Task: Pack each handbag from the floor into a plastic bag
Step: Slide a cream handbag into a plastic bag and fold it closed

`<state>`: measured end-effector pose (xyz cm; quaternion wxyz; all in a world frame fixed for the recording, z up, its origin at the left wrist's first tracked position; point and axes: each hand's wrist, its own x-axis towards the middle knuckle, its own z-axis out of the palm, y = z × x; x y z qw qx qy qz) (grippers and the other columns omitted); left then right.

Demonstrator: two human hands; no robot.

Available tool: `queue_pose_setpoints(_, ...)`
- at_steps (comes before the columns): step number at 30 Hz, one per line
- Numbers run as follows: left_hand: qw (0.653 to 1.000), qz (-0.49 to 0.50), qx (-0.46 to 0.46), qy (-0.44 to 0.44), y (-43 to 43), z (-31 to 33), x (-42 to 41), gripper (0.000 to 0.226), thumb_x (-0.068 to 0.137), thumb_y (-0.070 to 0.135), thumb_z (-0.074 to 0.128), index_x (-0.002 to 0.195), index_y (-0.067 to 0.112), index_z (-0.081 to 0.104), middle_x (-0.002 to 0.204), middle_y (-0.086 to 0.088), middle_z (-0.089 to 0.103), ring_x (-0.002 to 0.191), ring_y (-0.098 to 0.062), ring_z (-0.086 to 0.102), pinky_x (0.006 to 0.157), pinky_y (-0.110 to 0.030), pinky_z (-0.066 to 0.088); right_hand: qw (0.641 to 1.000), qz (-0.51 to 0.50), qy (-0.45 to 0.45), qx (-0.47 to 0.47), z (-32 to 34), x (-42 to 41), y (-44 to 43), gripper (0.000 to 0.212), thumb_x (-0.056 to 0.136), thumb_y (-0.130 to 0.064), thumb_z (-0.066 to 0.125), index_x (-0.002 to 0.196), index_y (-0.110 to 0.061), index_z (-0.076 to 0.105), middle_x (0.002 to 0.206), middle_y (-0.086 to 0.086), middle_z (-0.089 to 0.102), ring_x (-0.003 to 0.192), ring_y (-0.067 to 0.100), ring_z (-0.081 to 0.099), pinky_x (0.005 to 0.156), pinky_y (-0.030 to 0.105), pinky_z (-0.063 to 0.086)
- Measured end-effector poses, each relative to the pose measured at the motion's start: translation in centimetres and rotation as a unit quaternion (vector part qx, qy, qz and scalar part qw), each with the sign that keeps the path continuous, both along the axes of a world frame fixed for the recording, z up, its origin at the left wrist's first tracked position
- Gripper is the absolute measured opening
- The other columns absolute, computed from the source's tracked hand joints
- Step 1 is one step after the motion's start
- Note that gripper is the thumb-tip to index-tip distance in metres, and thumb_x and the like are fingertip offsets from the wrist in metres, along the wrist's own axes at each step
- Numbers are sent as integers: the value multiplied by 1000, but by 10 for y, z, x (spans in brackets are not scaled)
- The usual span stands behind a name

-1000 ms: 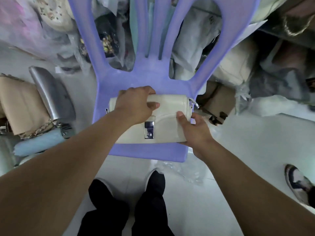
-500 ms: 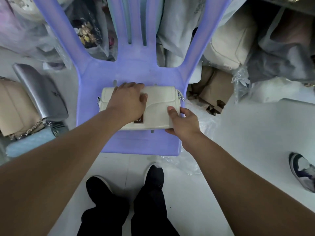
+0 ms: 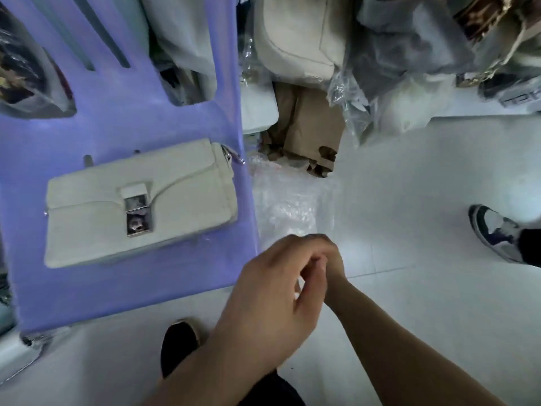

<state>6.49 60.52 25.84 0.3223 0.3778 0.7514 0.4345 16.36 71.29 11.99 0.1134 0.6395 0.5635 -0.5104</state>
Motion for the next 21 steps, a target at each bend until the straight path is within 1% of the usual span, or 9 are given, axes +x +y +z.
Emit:
queue_pose_setpoints(2, 998, -34, -28, -48, 1, -30, 22, 18, 95, 24, 58, 109, 33, 64, 98, 19, 66, 82, -4, 64, 66, -11, 49, 1000, -14, 4, -21, -36, 5, -2, 29, 95, -22, 67, 123, -20, 58, 123, 11, 65, 110, 30, 65, 97, 40, 53)
queue_pose_setpoints(5, 990, -37, -81, -108, 4, -86, 43, 20, 97, 24, 57, 112, 33, 64, 102, 20, 65, 94, 1, 62, 76, -11, 50, 991, 108, -82, 19, -94, 7, 0, 48, 97, -32, 67, 141, -23, 51, 142, 9, 54, 125, 29, 57, 95, 30, 45)
queue_pose_setpoints(8, 975, 26, -167, -145, 9, -140, 53, 17, 97, 29, 57, 112, 37, 61, 108, 22, 65, 99, 5, 60, 87, -18, 51, 988, 136, -75, 24, -135, 13, 1, 57, 99, -29, 62, 152, -29, 40, 165, 11, 25, 146, 34, 35, 115, 42, 38)
queue_pose_setpoints(10, 964, 60, -198, -165, 16, -168, 57, 13, 97, 27, 58, 105, 37, 60, 108, 21, 65, 102, 3, 61, 93, -25, 52, 990, 113, -78, 19, -154, 18, 4, 63, 101, -16, 51, 157, -36, 31, 171, 8, 4, 150, 36, 27, 118, 46, 36)
queue_pose_setpoints(12, 962, 83, -202, -163, 23, -190, 58, 16, 97, 24, 58, 99, 39, 56, 105, 20, 64, 101, 0, 62, 90, -24, 51, 986, 144, -88, 17, -168, 20, 4, 77, 98, -9, 51, 161, -40, 19, 171, 8, -9, 147, 40, 33, 113, 46, 42)
queue_pose_setpoints(14, 960, 95, -207, -164, 30, -206, 59, 15, 97, 25, 57, 102, 39, 55, 105, 19, 64, 97, 3, 61, 80, -12, 48, 979, 176, -104, 22, -182, 22, 3, 90, 96, -8, 58, 161, -45, 7, 169, 11, -15, 141, 42, 42, 106, 45, 48)
queue_pose_setpoints(17, 956, 115, -208, -172, 37, -218, 58, 12, 99, 28, 55, 109, 34, 59, 105, 19, 64, 93, 6, 61, 75, -9, 47, 975, 191, -114, 23, -201, 26, -1, 89, 98, -13, 61, 162, -43, 6, 168, 16, 3, 133, 42, 50, 100, 42, 50)
queue_pose_setpoints(19, 956, 128, -201, -174, 40, -220, 56, 11, 99, 28, 55, 106, 33, 60, 101, 19, 65, 94, 5, 61, 79, -15, 48, 972, 195, -119, 49, -206, 29, -2, 80, 98, -15, 60, 162, -37, 16, 155, 18, 27, 123, 40, 57, 99, 42, 52)
queue_pose_setpoints(21, 955, 135, -196, -178, 41, -219, 55, 9, 99, 28, 55, 104, 34, 59, 97, 23, 63, 93, 10, 58, 76, -11, 44, 969, 198, -122, 79, -204, 32, -3, 70, 97, -16, 62, 158, -28, 29, 141, 16, 41, 113, 39, 62, 97, 42, 54)
